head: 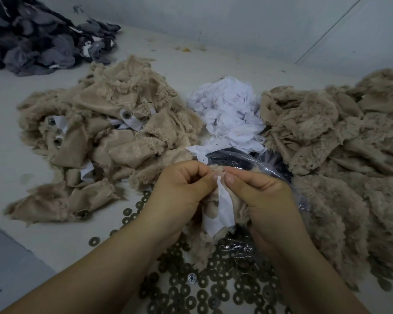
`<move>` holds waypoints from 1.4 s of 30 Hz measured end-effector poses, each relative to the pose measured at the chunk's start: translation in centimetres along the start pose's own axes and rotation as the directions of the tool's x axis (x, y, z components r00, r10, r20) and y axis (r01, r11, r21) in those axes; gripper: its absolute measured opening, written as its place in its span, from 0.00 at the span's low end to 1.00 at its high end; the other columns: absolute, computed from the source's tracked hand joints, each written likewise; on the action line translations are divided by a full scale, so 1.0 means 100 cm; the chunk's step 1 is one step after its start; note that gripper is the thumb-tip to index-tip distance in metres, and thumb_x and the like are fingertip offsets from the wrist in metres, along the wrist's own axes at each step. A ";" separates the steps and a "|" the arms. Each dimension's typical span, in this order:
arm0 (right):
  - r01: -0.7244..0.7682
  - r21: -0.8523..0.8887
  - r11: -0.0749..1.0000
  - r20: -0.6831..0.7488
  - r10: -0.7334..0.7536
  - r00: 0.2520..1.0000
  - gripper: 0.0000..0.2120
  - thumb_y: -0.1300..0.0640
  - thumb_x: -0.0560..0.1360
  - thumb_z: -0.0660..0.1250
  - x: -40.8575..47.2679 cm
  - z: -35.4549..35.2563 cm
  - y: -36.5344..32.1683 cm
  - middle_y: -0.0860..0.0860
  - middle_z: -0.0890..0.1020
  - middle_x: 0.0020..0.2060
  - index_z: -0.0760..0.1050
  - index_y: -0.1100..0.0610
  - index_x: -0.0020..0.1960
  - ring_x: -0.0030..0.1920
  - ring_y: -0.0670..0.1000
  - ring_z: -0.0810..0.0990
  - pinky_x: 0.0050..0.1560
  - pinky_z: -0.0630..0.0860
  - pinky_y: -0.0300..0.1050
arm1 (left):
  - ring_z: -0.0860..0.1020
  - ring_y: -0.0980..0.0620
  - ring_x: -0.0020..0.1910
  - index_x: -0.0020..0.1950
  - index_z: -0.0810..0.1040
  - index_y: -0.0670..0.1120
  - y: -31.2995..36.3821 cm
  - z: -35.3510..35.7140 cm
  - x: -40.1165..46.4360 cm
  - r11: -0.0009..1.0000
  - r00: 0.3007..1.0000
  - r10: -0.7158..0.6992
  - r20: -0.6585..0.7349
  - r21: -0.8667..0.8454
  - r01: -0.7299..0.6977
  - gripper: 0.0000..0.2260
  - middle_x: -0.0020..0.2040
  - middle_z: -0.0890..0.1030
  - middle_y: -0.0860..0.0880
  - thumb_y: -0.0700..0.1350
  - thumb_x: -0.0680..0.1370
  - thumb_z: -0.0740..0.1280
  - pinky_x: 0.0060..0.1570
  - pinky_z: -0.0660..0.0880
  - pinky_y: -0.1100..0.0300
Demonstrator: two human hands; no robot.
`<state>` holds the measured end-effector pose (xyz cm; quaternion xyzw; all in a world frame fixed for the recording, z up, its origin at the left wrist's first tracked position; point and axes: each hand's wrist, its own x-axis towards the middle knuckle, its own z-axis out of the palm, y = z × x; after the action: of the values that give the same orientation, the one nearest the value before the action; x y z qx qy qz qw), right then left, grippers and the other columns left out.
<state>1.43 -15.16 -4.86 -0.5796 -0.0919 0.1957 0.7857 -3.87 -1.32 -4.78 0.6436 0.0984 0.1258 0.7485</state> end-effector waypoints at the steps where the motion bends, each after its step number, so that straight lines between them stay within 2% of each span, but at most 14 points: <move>1: -0.001 0.001 1.000 -0.013 0.001 1.000 0.13 0.57 0.63 0.75 0.000 0.000 0.000 0.59 0.87 0.45 0.86 0.58 0.48 0.47 0.57 0.87 0.45 0.83 0.46 | 0.78 0.51 0.30 0.36 0.82 0.43 0.000 0.000 0.000 1.000 1.000 -0.008 0.012 -0.025 0.009 0.06 0.32 0.81 0.43 0.41 0.74 0.71 0.31 0.77 0.62; 3: -0.005 -0.003 1.000 -0.031 0.005 0.999 0.12 0.58 0.64 0.75 -0.001 0.000 0.000 0.59 0.87 0.45 0.86 0.58 0.47 0.47 0.57 0.87 0.45 0.83 0.45 | 0.77 0.50 0.28 0.36 0.82 0.45 0.001 0.001 -0.002 0.998 1.000 -0.014 0.018 -0.060 0.015 0.06 0.32 0.80 0.42 0.45 0.71 0.71 0.30 0.77 0.61; 7: 0.013 -0.034 0.999 -0.059 -0.015 0.998 0.08 0.63 0.68 0.75 -0.003 0.002 -0.001 0.58 0.87 0.44 0.86 0.58 0.47 0.46 0.57 0.87 0.46 0.84 0.47 | 0.75 0.46 0.28 0.35 0.81 0.42 -0.001 0.003 -0.003 0.998 0.999 0.013 -0.037 -0.064 -0.015 0.10 0.32 0.78 0.37 0.39 0.77 0.68 0.29 0.75 0.60; 11: 0.047 -0.083 0.995 -0.079 -0.053 0.995 0.08 0.64 0.70 0.76 -0.004 0.003 -0.002 0.56 0.88 0.43 0.87 0.57 0.47 0.46 0.55 0.87 0.45 0.83 0.45 | 0.74 0.45 0.29 0.36 0.79 0.42 0.000 0.007 -0.008 0.994 0.990 0.111 -0.090 -0.004 -0.112 0.11 0.33 0.77 0.31 0.38 0.79 0.66 0.29 0.75 0.60; 14: 0.077 -0.120 0.990 -0.092 -0.088 0.992 0.06 0.64 0.71 0.76 -0.005 0.003 -0.003 0.55 0.88 0.42 0.87 0.56 0.46 0.45 0.54 0.88 0.43 0.83 0.42 | 0.74 0.46 0.29 0.36 0.78 0.41 0.001 0.009 -0.009 0.989 0.983 0.149 -0.108 0.017 -0.148 0.11 0.32 0.76 0.33 0.38 0.79 0.66 0.30 0.75 0.61; 18: 0.079 -0.138 0.987 -0.093 -0.093 0.991 0.06 0.63 0.71 0.75 -0.005 0.002 -0.003 0.55 0.88 0.42 0.87 0.56 0.46 0.44 0.54 0.88 0.42 0.83 0.42 | 0.74 0.46 0.29 0.36 0.79 0.42 0.004 0.010 -0.010 0.986 0.979 0.166 -0.116 0.014 -0.166 0.09 0.31 0.77 0.34 0.44 0.75 0.69 0.29 0.75 0.61; 20: 0.059 -0.121 0.991 -0.088 -0.070 0.994 0.06 0.63 0.71 0.75 -0.005 0.002 -0.003 0.56 0.88 0.42 0.87 0.56 0.46 0.44 0.55 0.88 0.44 0.84 0.46 | 0.75 0.47 0.29 0.36 0.80 0.44 0.002 0.009 -0.010 0.986 0.978 0.169 -0.118 0.026 -0.167 0.10 0.32 0.78 0.35 0.39 0.78 0.67 0.29 0.75 0.61; 22: 0.033 -0.103 0.994 -0.082 -0.041 0.996 0.06 0.63 0.71 0.75 -0.005 0.002 -0.003 0.56 0.88 0.43 0.87 0.57 0.47 0.46 0.56 0.87 0.47 0.84 0.49 | 0.75 0.47 0.28 0.37 0.80 0.41 0.001 0.009 -0.009 0.985 0.979 0.169 -0.113 0.035 -0.166 0.10 0.32 0.78 0.34 0.36 0.79 0.66 0.28 0.75 0.62; 26: 0.043 -0.146 0.988 -0.096 -0.057 0.994 0.06 0.63 0.71 0.75 -0.006 0.002 -0.001 0.56 0.88 0.42 0.87 0.55 0.46 0.45 0.56 0.87 0.48 0.84 0.54 | 0.75 0.48 0.28 0.39 0.78 0.36 0.001 0.010 -0.010 0.986 0.981 0.167 -0.103 0.028 -0.165 0.09 0.31 0.78 0.35 0.35 0.79 0.65 0.26 0.74 0.63; 31: 0.059 -0.138 0.989 -0.089 -0.072 0.993 0.05 0.63 0.71 0.75 -0.007 0.003 0.000 0.56 0.88 0.41 0.87 0.55 0.44 0.44 0.56 0.87 0.46 0.84 0.52 | 0.73 0.52 0.27 0.38 0.78 0.38 0.000 0.012 -0.012 0.984 0.974 0.179 -0.139 0.027 -0.177 0.10 0.29 0.76 0.44 0.35 0.80 0.65 0.26 0.73 0.63; 34: 0.074 -0.176 0.982 -0.085 -0.090 0.992 0.05 0.62 0.71 0.76 -0.007 0.003 -0.001 0.55 0.88 0.41 0.87 0.55 0.44 0.44 0.55 0.88 0.46 0.84 0.52 | 0.73 0.48 0.27 0.37 0.78 0.43 -0.001 0.013 -0.014 0.982 0.970 0.188 -0.153 0.014 -0.188 0.12 0.30 0.77 0.43 0.35 0.80 0.64 0.27 0.73 0.62; 39: 0.176 -0.296 0.939 -0.056 -0.201 0.978 0.05 0.63 0.71 0.76 -0.008 0.002 -0.005 0.51 0.88 0.41 0.87 0.57 0.46 0.44 0.51 0.87 0.45 0.84 0.44 | 0.72 0.48 0.28 0.37 0.78 0.45 -0.002 0.011 -0.015 0.976 0.965 0.216 -0.150 0.035 -0.213 0.13 0.31 0.75 0.36 0.36 0.80 0.63 0.27 0.73 0.60; 42: 0.199 -0.298 0.934 -0.040 -0.220 0.975 0.05 0.64 0.71 0.76 -0.008 0.002 -0.007 0.51 0.88 0.40 0.87 0.59 0.46 0.44 0.50 0.87 0.45 0.84 0.43 | 0.72 0.48 0.28 0.36 0.79 0.47 -0.002 0.011 -0.013 0.979 0.965 0.206 -0.162 0.032 -0.203 0.14 0.30 0.75 0.39 0.37 0.80 0.64 0.27 0.73 0.61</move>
<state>0.75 -15.50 -4.07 -0.6827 -0.1525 0.0740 0.7108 -4.78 -2.81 -4.82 0.6435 0.0938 0.2543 0.7158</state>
